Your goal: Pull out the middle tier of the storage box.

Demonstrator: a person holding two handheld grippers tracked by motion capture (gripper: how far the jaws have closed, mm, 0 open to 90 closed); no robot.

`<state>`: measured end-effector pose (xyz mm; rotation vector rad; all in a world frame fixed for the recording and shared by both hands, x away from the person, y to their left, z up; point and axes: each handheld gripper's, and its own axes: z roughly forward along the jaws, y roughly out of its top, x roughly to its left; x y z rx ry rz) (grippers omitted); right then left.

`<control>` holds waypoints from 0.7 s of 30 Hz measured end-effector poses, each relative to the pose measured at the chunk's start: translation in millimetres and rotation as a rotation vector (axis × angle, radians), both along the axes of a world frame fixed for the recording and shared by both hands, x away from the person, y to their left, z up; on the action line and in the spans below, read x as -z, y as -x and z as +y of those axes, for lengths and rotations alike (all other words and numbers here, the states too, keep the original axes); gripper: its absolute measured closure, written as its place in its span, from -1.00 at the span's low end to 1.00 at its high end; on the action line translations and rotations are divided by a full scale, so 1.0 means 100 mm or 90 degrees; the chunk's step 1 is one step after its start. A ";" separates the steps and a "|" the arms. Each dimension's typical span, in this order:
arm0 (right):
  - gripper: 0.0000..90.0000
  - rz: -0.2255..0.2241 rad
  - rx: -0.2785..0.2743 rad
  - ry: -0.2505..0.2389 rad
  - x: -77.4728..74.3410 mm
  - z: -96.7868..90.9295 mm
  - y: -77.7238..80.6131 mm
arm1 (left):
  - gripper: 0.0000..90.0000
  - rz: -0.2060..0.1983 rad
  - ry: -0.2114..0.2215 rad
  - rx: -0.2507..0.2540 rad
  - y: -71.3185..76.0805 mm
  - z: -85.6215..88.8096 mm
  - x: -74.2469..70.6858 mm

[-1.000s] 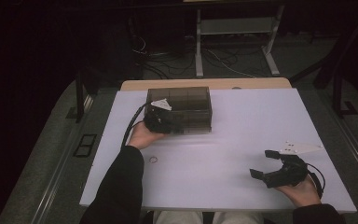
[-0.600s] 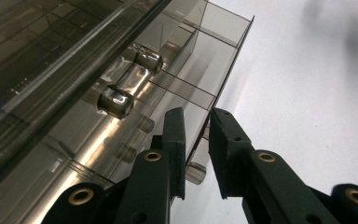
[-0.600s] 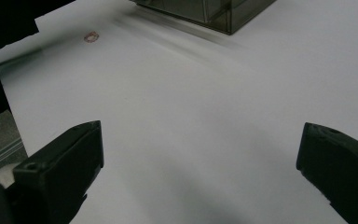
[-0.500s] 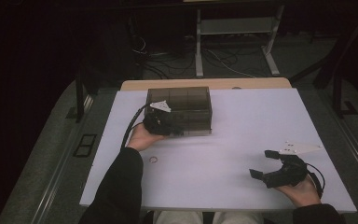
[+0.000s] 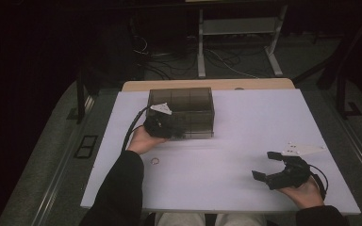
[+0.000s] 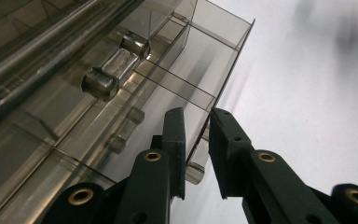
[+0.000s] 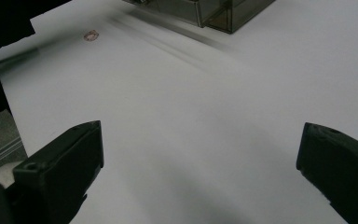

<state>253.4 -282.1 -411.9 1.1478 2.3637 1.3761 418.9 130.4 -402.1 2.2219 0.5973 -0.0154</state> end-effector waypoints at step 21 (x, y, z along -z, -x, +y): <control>-1.00 0.001 0.000 0.001 0.00 0.01 -0.01 | 0.70 0.010 0.018 0.003 0.11 0.00 0.04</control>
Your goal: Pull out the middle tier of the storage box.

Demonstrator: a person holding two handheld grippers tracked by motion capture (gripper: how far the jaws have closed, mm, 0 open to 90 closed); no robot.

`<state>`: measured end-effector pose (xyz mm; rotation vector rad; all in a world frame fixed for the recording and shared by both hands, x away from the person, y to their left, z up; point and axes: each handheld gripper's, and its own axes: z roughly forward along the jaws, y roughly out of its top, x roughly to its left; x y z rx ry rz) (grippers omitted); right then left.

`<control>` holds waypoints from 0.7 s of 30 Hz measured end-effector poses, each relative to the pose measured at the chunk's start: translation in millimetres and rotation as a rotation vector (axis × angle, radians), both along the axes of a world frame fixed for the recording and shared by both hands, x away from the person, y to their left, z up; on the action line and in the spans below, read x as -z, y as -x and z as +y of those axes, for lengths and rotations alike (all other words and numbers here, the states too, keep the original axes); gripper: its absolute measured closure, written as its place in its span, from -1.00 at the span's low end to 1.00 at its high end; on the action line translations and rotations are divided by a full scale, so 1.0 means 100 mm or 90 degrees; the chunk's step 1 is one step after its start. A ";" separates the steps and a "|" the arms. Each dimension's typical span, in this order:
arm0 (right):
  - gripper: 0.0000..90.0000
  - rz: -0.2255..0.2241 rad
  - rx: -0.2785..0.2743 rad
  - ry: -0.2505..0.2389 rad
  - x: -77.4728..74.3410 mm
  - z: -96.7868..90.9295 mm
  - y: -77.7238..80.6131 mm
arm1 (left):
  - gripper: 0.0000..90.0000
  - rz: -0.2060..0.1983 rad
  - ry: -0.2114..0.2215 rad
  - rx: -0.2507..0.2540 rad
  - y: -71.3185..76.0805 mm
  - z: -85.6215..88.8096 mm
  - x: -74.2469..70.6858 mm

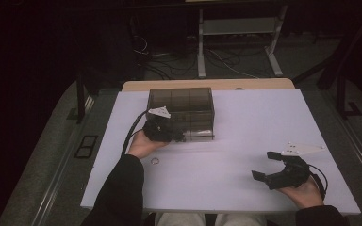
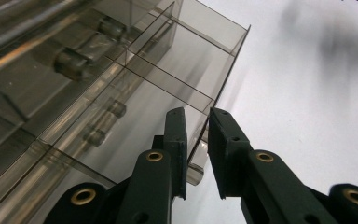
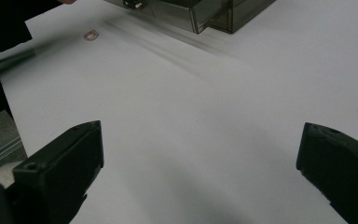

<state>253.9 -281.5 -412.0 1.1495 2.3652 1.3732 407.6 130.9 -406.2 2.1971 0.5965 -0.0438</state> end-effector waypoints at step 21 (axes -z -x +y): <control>-1.00 -0.001 0.000 0.000 0.00 0.00 0.00 | 0.69 0.002 -0.006 0.009 0.09 0.02 0.01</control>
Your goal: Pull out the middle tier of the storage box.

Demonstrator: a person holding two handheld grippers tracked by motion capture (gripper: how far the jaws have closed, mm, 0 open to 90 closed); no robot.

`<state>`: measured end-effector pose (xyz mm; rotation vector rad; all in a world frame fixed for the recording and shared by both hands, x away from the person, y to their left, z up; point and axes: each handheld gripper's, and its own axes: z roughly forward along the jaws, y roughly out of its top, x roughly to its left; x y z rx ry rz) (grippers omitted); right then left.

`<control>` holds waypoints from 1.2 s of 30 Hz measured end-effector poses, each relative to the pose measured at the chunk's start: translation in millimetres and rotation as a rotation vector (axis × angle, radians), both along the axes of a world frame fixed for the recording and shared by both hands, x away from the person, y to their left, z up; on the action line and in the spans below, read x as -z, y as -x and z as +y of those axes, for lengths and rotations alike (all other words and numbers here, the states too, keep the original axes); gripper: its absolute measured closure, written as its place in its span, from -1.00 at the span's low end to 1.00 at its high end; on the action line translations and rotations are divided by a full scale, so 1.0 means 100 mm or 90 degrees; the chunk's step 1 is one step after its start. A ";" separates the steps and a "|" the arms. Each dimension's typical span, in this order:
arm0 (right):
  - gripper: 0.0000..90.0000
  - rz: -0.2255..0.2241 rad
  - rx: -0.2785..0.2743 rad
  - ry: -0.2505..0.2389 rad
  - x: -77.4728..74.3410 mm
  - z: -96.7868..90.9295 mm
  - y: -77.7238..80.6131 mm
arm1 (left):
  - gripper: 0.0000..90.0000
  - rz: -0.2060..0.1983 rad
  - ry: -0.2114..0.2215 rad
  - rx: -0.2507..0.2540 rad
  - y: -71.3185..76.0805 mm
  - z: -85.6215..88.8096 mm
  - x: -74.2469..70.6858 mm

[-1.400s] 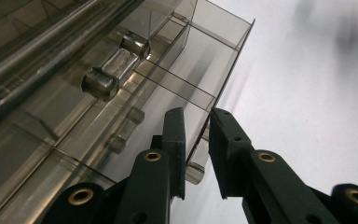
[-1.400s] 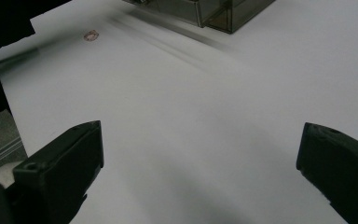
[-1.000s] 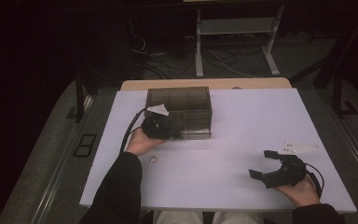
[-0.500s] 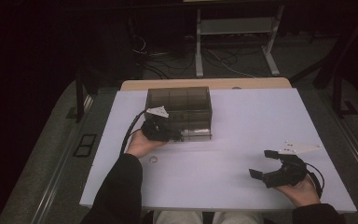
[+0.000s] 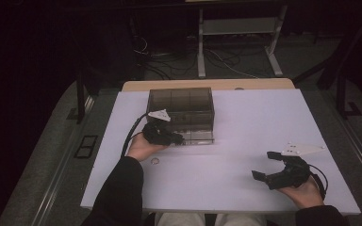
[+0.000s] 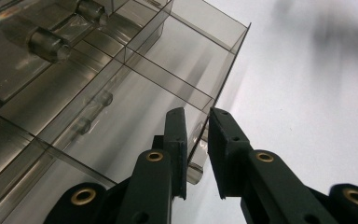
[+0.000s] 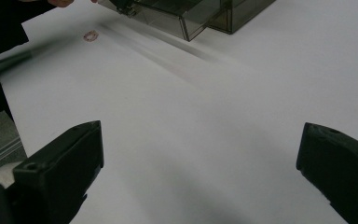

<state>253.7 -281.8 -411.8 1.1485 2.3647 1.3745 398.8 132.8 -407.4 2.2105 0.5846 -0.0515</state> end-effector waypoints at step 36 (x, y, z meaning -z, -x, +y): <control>-1.00 -0.003 0.002 0.004 0.00 0.02 0.00 | 0.55 0.009 -0.001 -0.010 0.08 0.07 -0.02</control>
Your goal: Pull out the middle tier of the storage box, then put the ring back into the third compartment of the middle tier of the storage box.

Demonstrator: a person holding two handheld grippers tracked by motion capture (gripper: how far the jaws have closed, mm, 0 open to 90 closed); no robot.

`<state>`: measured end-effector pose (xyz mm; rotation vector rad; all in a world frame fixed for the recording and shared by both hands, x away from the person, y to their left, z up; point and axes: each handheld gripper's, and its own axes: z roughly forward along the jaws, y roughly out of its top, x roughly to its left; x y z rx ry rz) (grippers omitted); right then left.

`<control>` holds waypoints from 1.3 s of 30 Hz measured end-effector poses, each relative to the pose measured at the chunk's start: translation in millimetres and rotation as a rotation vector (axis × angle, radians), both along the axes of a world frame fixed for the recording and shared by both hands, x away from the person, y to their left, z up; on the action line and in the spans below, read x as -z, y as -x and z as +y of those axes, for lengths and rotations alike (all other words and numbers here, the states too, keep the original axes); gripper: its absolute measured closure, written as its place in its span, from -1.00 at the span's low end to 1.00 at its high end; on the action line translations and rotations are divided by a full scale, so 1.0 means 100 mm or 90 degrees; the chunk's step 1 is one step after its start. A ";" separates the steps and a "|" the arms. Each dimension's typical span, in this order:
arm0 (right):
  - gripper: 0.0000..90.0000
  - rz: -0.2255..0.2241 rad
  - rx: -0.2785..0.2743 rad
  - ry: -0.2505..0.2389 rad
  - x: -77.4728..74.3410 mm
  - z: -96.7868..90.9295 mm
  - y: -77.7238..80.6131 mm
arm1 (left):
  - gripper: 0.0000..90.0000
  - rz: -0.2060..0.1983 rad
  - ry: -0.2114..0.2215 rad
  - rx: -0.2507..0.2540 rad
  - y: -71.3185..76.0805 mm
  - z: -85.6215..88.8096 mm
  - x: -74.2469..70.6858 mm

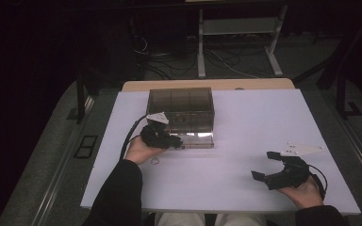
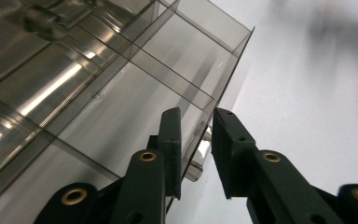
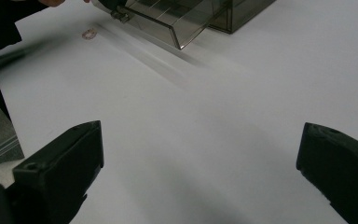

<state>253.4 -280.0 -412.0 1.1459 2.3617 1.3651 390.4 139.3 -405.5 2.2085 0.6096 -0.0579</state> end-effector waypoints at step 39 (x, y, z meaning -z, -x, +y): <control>-1.00 -0.001 0.007 -0.006 -0.02 -0.02 0.01 | -0.20 -0.054 0.003 -0.059 0.51 0.16 -0.41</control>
